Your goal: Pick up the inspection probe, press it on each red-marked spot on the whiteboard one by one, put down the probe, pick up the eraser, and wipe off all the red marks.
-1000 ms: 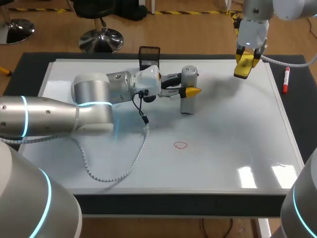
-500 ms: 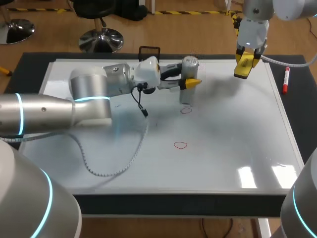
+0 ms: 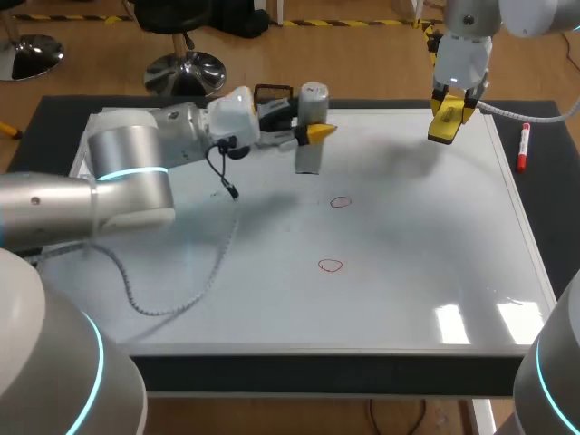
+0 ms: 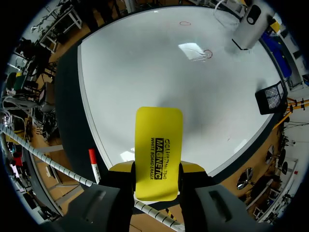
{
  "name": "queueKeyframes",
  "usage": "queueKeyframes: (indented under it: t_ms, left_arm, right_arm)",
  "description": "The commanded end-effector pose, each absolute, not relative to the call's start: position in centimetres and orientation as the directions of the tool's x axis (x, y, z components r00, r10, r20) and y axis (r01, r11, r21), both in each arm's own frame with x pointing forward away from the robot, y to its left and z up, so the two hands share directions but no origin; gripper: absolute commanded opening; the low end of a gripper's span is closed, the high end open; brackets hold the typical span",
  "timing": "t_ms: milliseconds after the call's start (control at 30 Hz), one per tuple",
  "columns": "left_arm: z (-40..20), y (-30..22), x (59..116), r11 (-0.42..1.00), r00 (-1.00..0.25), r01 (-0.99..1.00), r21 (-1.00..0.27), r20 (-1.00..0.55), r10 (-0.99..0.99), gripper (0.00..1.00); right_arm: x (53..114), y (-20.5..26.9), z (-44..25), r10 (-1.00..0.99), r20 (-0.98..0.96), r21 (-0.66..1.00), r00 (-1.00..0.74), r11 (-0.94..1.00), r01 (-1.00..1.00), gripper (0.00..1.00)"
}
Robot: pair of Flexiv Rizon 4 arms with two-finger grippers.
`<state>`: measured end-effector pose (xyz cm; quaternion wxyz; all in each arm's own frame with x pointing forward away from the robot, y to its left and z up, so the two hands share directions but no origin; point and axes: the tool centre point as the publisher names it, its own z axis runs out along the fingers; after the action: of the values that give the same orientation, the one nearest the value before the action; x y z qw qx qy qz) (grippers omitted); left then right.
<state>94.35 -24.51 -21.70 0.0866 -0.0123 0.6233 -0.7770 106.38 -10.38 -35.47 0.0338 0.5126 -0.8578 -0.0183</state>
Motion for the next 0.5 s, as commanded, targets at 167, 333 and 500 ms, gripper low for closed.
queueKeyframes:
  t_ms: [167, 333, 500]
  left_arm:
    - [-20.5, -19.2, 94.4, -0.166, -0.963, 0.122, -0.978, -0.077, -0.258, 0.00]
    - [-20.7, -17.2, 95.2, -0.161, -0.955, 0.114, -0.980, -0.063, -0.291, 0.00]
    - [-20.9, -15.3, 95.8, -0.184, -0.945, 0.116, -0.976, -0.052, -0.322, 0.00]
  right_arm:
    - [106.5, -10.4, -35.3, -0.881, 0.044, 0.066, -0.470, 0.472, -0.879, 0.00]
    - [106.5, -10.4, -35.3, -0.881, 0.044, 0.066, -0.470, 0.472, -0.879, 0.00]
    - [106.5, -10.4, -35.3, -0.881, 0.044, 0.066, -0.470, 0.472, -0.879, 0.00]
